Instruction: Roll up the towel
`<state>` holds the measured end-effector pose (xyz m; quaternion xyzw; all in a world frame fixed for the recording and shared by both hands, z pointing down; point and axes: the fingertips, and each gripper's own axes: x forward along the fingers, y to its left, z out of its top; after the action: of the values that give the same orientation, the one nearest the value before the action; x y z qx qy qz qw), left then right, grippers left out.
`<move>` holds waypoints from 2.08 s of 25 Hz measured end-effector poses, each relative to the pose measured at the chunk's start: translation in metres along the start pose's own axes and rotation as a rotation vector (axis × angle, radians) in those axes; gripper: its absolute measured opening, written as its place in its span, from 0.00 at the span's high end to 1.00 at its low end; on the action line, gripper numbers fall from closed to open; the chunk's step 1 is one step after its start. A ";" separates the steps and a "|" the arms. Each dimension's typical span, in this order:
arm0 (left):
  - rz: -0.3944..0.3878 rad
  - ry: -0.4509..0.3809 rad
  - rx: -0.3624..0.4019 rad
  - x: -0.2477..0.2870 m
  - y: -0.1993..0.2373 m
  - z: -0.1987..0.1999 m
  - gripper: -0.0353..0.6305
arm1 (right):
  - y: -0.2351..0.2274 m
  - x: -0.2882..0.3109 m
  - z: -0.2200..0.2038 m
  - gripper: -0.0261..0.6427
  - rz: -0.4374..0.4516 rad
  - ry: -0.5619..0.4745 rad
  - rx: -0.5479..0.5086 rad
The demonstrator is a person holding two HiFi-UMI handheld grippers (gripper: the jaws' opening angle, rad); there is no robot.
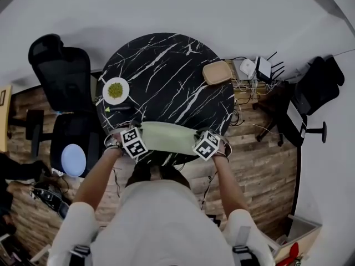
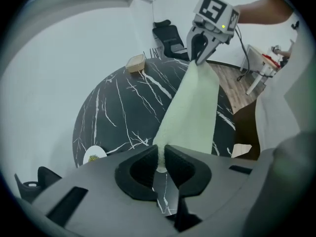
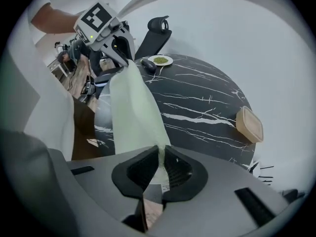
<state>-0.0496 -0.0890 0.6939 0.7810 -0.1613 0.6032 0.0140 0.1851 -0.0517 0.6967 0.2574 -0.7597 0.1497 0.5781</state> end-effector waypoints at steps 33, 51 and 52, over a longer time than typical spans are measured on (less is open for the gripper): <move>0.117 -0.958 -0.744 -0.196 0.076 0.071 0.94 | -0.054 -0.198 0.096 0.97 -0.486 -0.926 0.392; 0.205 -1.095 -0.568 -0.269 0.067 0.086 0.94 | -0.027 -0.311 0.145 0.97 -0.475 -1.214 0.330; 0.205 -1.100 -0.560 -0.271 0.067 0.086 0.94 | -0.026 -0.312 0.144 0.97 -0.475 -1.220 0.338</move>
<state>-0.0469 -0.1079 0.4021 0.9244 -0.3711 0.0461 0.0750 0.1463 -0.0807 0.3550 0.5425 -0.8391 -0.0368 0.0146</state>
